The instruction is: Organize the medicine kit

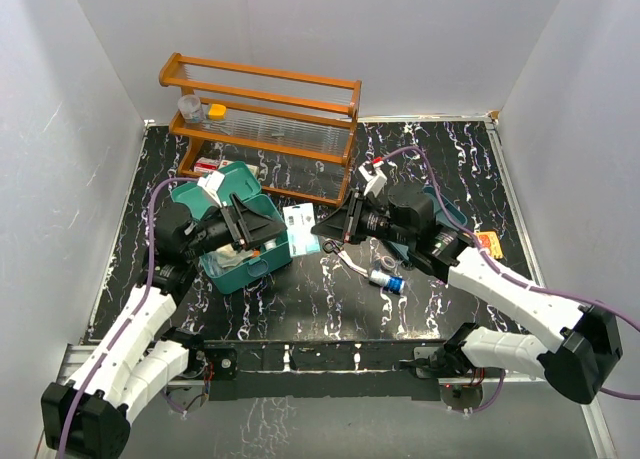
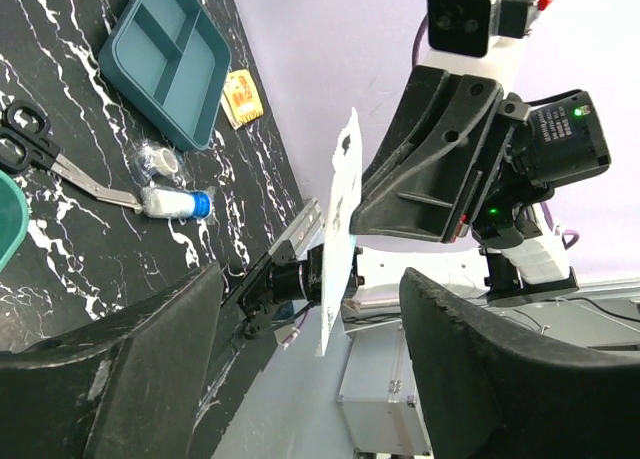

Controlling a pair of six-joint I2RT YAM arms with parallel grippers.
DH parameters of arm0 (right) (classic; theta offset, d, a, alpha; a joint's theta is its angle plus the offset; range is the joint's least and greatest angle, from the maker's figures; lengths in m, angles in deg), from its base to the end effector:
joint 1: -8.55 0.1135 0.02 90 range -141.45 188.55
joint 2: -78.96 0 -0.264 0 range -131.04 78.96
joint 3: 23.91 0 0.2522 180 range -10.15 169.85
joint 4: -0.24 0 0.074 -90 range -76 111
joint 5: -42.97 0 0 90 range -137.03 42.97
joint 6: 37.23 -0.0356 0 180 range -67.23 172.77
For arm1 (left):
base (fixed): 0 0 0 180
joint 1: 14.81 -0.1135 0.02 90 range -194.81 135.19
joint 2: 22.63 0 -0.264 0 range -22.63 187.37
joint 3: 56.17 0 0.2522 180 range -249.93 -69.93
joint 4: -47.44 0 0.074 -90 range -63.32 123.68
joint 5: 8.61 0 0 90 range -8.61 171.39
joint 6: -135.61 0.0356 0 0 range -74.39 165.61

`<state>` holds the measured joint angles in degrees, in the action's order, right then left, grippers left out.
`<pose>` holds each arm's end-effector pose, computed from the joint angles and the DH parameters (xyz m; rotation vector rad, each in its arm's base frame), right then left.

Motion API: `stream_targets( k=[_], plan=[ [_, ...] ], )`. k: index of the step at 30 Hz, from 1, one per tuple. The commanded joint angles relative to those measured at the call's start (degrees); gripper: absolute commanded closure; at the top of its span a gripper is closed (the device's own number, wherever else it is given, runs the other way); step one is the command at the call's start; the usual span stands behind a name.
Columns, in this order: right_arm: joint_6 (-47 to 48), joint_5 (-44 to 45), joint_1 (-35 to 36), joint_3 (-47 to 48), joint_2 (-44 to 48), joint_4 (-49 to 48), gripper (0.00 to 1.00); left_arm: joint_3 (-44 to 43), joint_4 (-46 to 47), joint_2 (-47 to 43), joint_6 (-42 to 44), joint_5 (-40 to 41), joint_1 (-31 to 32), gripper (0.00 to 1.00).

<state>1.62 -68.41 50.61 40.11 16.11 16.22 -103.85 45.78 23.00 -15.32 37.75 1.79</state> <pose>0.1808 0.1806 0.3262 -0.1353 2.0788 1.4208 0.1724 -0.0770 0.3119 -0.0067 1.8274 -1.5976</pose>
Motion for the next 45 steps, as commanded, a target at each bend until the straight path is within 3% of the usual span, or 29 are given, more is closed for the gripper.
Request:
stream_targets(
  k=[1, 7, 16, 21, 25, 30, 33, 41, 45],
  plan=[
    [-0.03, -1.48, 0.31, 2.68, -0.71, -5.3, 1.0, 0.99, 2.78, 1.59, 0.0, -3.1, -0.16, 0.34],
    [-0.12, -3.7, 0.33, 2.69, -2.38, -6.95, 1.0, 1.89, 6.71, 3.66, -1.33, -5.32, 0.38, 0.52],
    [-0.67, -4.86, 0.34, 2.59, -5.4, -8.48, 1.0, 2.79, 9.38, 4.24, -1.36, -7.05, 0.9, 0.65],
    [-0.58, -4.97, 0.37, 2.03, -6.0, -9.23, 1.0, 3.05, 8.86, 4.23, -2.23, -2.88, 0.97, 0.95],
    [0.2, -1.99, 0.36, 1.65, -5.72, -7.07, 1.0, 0.31, 3.86, 3.76, 0.83, 1.33, 0.99, 1.0],
    [4.33, 3.15, 0.37, 2.9, -4.79, -1.07, 0.59, -3.65, -6.43, 3.31, 6.78, 5.8, 0.93, 1.0],
    [6.77, 9.33, 0.31, 3.87, -3.28, 4.02, 0.46, -6.47, -14.89, 2.18, 10.95, 11.94, 0.92, 1.0],
    [7.88, 21.39, 0.27, 2.16, 2.25, 7.67, 0.37, -13.57, -36.79, 0.03, 17.03, 39.77, 0.89, 1.0],
    [8.14, 22.63, 0.28, 1.27, 3.16, 7.78, 0.37, -18.66, -43.94, 3.49, 21.8, 47.09, 0.91, 1.0]
  ],
)
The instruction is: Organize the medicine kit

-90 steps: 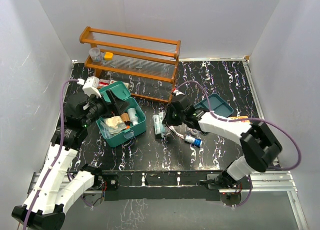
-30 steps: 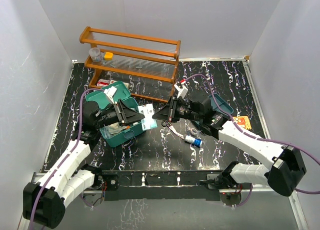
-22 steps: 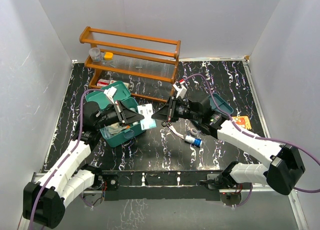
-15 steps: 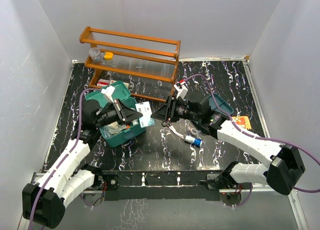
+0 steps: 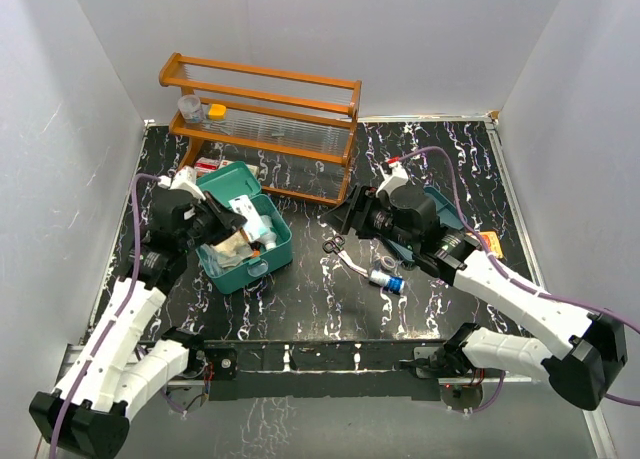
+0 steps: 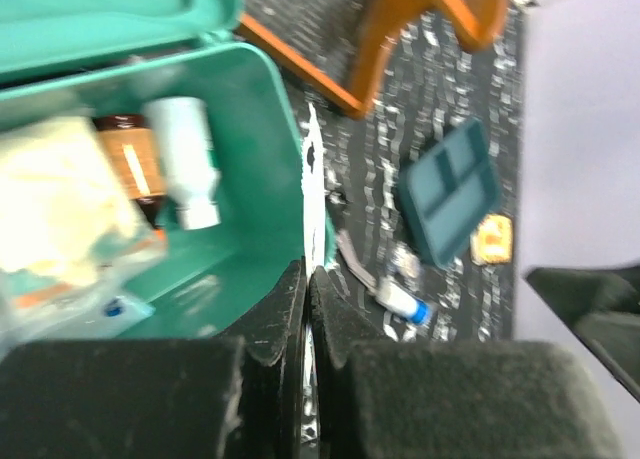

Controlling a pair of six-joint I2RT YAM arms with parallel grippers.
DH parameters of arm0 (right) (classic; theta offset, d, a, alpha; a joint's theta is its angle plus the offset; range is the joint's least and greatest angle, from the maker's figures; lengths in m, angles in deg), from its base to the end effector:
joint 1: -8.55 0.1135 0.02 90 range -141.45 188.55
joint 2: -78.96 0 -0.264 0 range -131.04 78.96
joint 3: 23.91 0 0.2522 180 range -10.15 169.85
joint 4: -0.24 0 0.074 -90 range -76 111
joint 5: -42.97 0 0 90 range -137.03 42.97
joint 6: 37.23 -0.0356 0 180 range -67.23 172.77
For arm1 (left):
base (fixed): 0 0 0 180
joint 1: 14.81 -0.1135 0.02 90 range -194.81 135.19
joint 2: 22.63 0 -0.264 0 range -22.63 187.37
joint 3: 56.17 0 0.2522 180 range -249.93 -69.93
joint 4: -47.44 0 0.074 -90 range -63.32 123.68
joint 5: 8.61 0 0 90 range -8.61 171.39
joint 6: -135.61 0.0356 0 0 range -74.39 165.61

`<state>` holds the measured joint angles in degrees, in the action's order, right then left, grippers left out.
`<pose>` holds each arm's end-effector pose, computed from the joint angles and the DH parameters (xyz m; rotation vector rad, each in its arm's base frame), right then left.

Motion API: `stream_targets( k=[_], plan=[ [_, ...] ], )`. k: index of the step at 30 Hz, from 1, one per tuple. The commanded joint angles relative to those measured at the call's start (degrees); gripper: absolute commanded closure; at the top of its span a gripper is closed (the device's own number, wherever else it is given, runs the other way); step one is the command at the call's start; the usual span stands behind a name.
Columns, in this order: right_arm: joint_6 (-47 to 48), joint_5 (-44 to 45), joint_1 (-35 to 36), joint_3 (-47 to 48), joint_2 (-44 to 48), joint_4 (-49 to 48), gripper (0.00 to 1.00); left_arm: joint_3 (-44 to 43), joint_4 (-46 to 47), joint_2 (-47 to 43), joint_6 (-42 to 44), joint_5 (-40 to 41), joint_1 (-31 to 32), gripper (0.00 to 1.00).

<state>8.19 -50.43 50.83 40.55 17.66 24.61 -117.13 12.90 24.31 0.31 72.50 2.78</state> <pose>0.1814 0.1678 0.3193 -0.0005 2.0936 1.0302 0.1763 -0.0617 0.3292 -0.3788 1.9916 -0.8666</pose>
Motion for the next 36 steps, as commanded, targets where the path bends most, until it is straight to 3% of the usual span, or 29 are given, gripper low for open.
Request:
stream_targets(
  k=[1, 19, 30, 36],
  plan=[
    [1.52, 4.79, 0.06, 0.64, 1.56, -0.59, 0.37, -6.6, -12.2, 3.33, 7.12, 13.0, -0.09, 1.0],
    [2.4, 10.19, 0.0, -0.91, 0.0, 3.01, 0.37, -9.1, -13.82, 18.38, 13.69, 4.75, -2.52, 1.0],
    [2.3, 9.32, -0.05, 0.16, -3.03, 2.58, 0.37, -11.66, -18.35, 16.06, 17.34, -1.06, -6.73, 1.0],
    [2.13, 9.08, -0.02, 0.03, -3.29, 2.31, 0.37, -12.02, -21.57, 15.31, 18.79, 2.1, -8.29, 1.0]
  ],
)
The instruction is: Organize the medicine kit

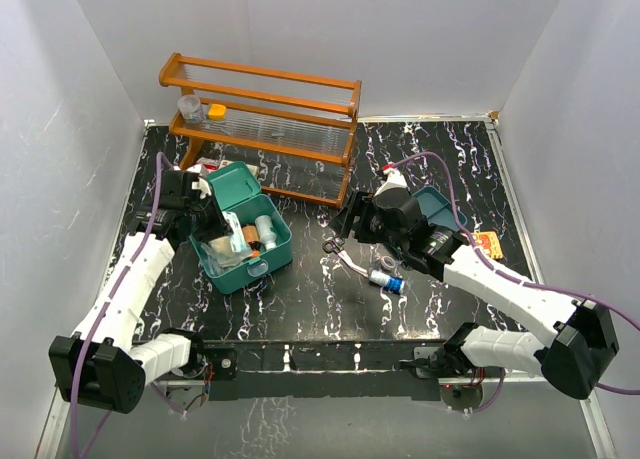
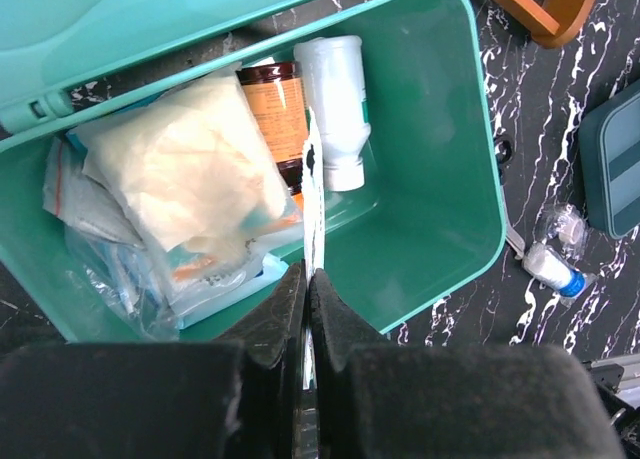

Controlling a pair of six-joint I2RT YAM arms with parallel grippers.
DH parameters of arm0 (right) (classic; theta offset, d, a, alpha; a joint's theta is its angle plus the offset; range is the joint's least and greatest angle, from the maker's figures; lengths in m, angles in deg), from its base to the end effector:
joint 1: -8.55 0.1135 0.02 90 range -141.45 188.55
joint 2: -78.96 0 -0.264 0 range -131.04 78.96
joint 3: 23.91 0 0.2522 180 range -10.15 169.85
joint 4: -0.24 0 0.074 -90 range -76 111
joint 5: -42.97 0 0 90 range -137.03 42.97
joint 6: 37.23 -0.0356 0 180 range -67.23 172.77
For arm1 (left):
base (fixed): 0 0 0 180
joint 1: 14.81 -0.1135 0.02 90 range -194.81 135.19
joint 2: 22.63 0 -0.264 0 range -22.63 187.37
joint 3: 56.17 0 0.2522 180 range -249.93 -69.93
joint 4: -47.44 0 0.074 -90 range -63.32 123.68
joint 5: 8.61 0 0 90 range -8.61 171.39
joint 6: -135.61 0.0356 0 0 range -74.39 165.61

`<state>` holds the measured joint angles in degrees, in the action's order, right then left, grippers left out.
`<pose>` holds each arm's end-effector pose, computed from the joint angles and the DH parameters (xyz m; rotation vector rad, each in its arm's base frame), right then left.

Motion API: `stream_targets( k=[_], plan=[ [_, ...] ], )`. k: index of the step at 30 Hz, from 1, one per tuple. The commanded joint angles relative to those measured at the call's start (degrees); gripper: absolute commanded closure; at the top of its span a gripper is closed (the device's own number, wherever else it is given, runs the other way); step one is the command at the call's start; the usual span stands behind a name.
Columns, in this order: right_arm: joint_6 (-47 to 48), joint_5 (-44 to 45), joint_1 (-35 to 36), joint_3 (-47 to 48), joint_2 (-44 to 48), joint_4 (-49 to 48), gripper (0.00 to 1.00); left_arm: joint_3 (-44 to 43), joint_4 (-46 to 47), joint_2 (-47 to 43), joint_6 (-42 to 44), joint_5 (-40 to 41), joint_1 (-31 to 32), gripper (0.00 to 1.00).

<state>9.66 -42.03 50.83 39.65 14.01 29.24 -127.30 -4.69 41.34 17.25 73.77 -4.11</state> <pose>0.1906 0.1691 0.2912 0.0710 2.2022 0.7849 0.2268 -0.0477 0.3049 -0.3029 2.3813 -0.4831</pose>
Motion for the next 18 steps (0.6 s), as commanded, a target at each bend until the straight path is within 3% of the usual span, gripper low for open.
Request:
stream_targets(
  k=[1, 14, 18],
  plan=[
    [0.6, 0.89, -0.01, 0.8, 0.49, -2.26, 0.37, -1.57, -4.21, -1.78, 2.04, 1.73, -1.8, 1.0],
    [-0.19, 0.44, -0.15, 0.21, 1.21, -2.08, 0.37, 3.09, 1.52, 2.57, 4.0, -1.13, -5.76, 1.0],
    [-0.51, 0.33, -0.17, -0.38, 1.76, -2.15, 0.37, 3.81, 1.69, 3.58, 3.02, 1.74, -6.02, 1.0]
  ],
)
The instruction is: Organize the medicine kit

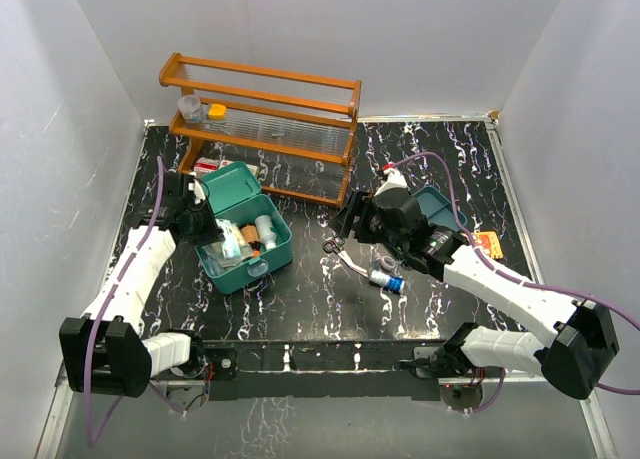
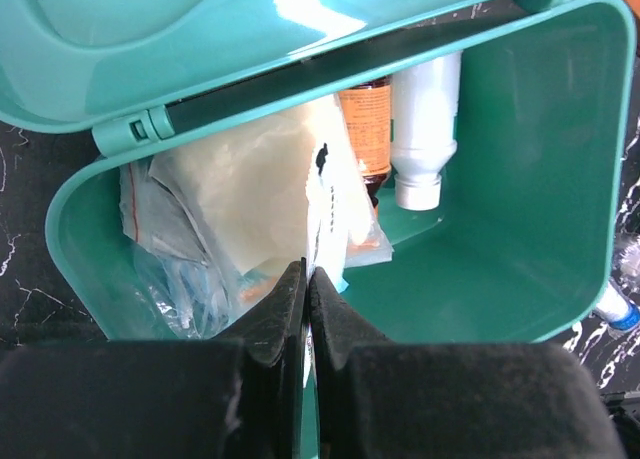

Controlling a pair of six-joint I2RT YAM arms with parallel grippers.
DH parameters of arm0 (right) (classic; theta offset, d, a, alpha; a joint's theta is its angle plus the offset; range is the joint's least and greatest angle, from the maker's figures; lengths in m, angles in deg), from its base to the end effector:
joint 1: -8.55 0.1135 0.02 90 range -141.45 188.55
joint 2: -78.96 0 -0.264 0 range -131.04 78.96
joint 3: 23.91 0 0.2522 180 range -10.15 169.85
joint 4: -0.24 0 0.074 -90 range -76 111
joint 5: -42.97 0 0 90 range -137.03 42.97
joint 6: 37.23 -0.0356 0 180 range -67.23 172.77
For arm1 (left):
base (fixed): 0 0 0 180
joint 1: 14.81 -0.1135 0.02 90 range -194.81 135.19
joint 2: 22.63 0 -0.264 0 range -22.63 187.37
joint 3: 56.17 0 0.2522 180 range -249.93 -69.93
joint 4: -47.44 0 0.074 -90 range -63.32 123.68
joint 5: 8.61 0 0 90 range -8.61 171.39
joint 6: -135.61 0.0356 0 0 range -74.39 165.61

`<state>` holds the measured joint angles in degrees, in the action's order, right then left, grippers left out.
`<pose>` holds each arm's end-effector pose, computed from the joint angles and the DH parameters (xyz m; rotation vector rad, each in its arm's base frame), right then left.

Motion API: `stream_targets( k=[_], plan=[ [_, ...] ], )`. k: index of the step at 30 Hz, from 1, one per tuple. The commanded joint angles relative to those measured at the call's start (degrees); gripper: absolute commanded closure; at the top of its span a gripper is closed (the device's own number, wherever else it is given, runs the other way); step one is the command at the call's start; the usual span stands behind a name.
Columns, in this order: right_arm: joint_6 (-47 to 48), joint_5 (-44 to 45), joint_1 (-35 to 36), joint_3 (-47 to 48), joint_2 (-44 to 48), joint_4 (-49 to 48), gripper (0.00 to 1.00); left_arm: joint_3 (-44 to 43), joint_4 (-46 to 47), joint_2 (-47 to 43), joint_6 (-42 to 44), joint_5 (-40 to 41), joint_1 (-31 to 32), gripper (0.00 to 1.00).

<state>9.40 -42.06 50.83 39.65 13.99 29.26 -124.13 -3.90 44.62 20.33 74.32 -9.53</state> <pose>0.1906 0.1691 0.2911 0.0757 2.2036 0.7874 0.2380 -0.0264 0.2756 -0.3772 2.4552 -0.3821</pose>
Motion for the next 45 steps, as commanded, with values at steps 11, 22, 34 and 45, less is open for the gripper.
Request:
stream_targets(
  k=[11, 22, 34, 45],
  plan=[
    [-0.23, 0.49, -0.12, -0.35, 0.38, -2.26, 0.37, -2.12, -6.47, -1.11, 0.8, 11.83, -0.56, 0.76],
    [3.52, 6.27, -0.24, 0.17, 0.41, 4.28, 0.37, -7.8, -6.79, -3.19, 3.53, 0.19, -0.57, 0.57],
    [-2.61, 17.15, -1.67, -6.8, -1.15, 19.83, 0.28, -1.08, 18.15, -12.87, -3.68, -39.88, -0.21, 0.46],
    [-6.62, 8.28, -1.86, -14.28, -2.75, 16.37, 0.21, 3.56, 23.58, -16.28, -8.41, -42.13, 0.44, 0.42]
  ],
)
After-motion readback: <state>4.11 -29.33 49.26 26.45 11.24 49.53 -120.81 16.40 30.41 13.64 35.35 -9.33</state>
